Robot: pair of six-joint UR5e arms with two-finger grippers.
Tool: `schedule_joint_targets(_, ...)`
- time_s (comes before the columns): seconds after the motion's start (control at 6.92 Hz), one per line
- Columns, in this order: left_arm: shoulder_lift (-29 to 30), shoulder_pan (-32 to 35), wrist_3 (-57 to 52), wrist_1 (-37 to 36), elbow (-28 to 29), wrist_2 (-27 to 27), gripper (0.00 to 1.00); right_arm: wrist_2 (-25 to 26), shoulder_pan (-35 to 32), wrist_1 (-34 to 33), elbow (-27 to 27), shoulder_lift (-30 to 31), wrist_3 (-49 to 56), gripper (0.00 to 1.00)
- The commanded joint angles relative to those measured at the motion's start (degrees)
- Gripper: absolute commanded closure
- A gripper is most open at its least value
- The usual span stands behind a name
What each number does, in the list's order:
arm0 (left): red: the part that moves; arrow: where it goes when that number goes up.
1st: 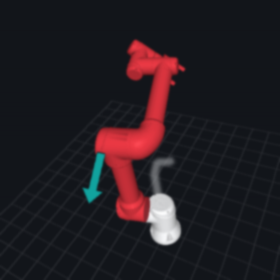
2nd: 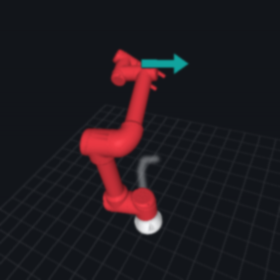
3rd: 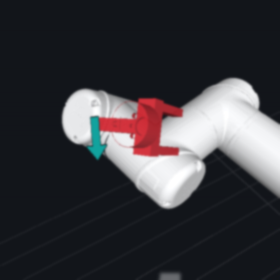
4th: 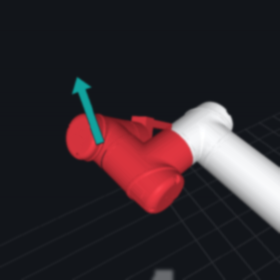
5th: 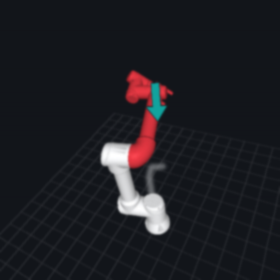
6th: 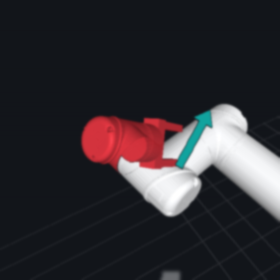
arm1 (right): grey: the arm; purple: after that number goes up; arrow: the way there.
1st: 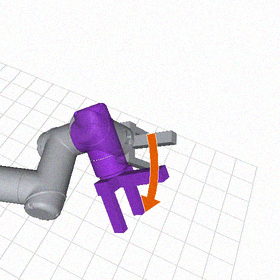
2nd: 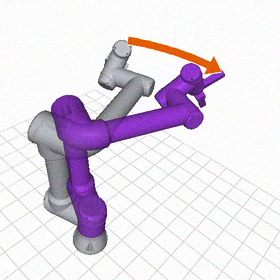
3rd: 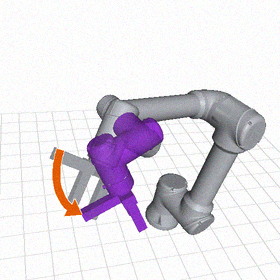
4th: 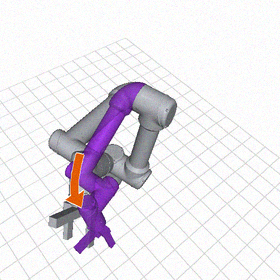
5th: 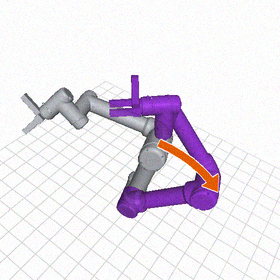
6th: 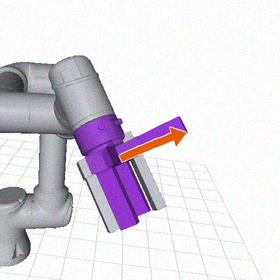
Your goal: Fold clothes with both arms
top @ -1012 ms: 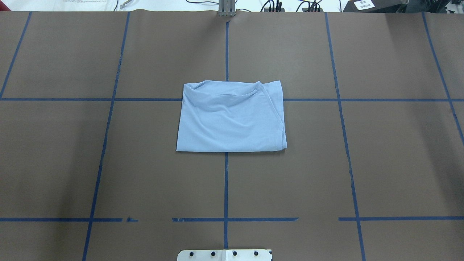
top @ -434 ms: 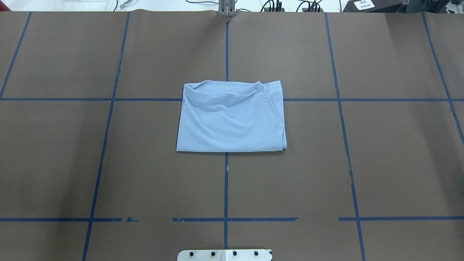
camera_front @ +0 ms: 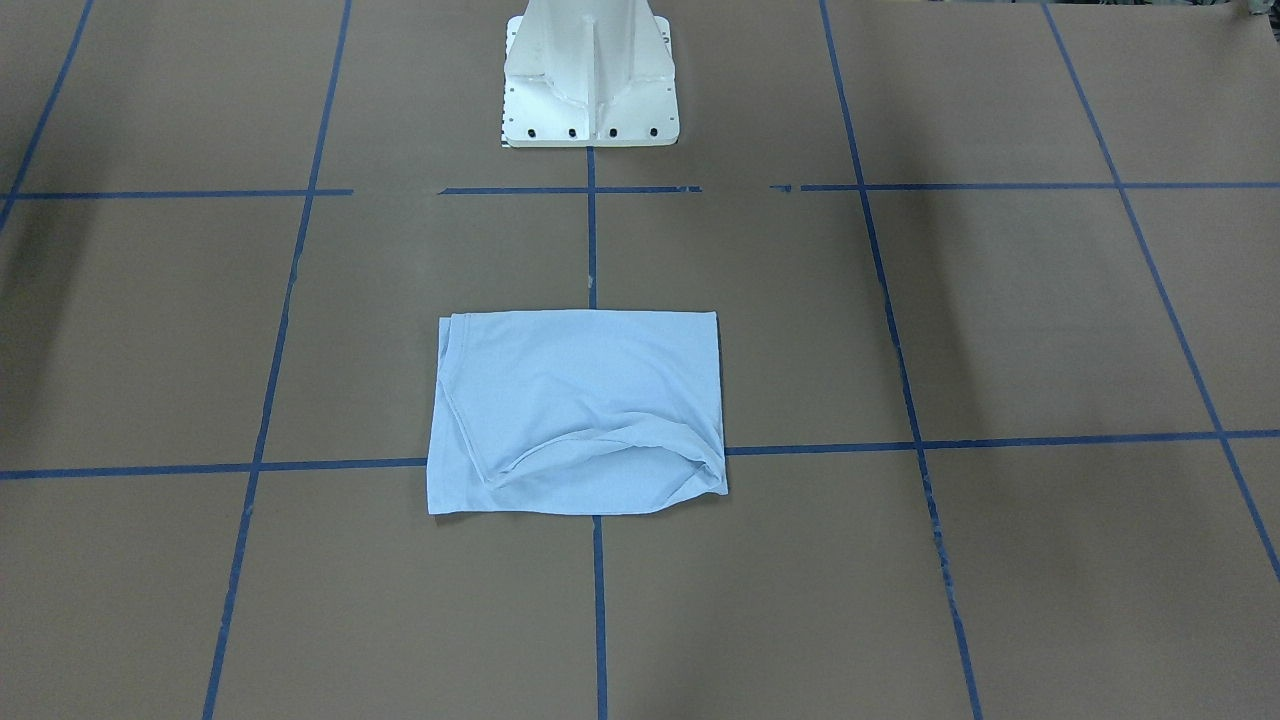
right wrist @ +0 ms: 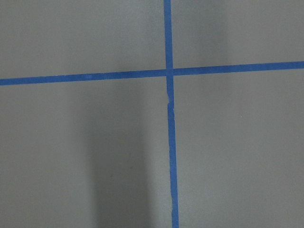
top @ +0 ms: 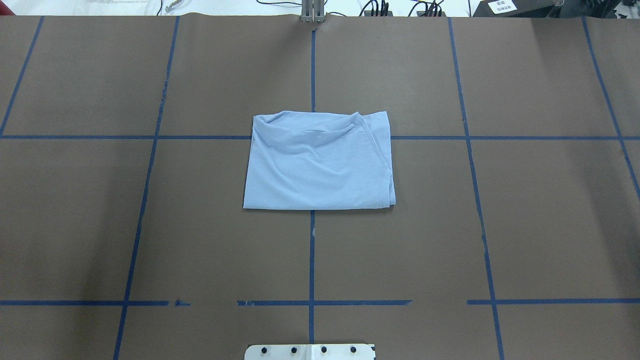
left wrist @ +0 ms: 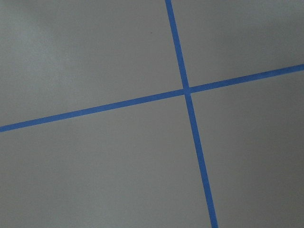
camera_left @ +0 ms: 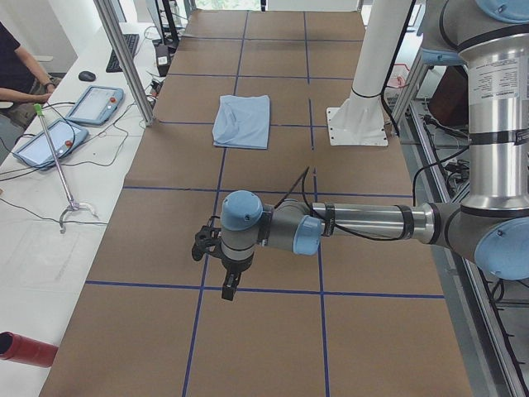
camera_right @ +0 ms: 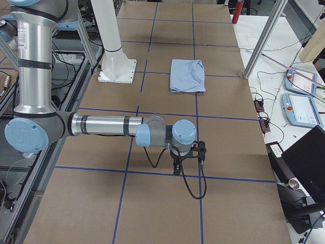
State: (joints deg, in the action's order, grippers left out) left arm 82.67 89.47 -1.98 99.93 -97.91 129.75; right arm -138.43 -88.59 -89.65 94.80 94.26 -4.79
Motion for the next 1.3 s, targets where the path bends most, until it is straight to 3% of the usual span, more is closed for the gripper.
schedule_joint_targets(0.0,-0.1,0.0,4.3,-0.1,-0.2,0.2,0.0,0.0,0.0,0.0,0.0,0.0,0.0,0.0)
schedule_joint_targets(0.43,-0.1,0.0,4.4,-0.3,-0.1,4.7,0.0,0.0,0.0,0.0,0.2,-0.6,0.0,0.0)
schedule_joint_targets(1.16,-0.1,0.0,4.6,-0.3,0.2,4.8,0.0,0.0,0.0,0.0,0.3,-0.8,0.0,0.0)
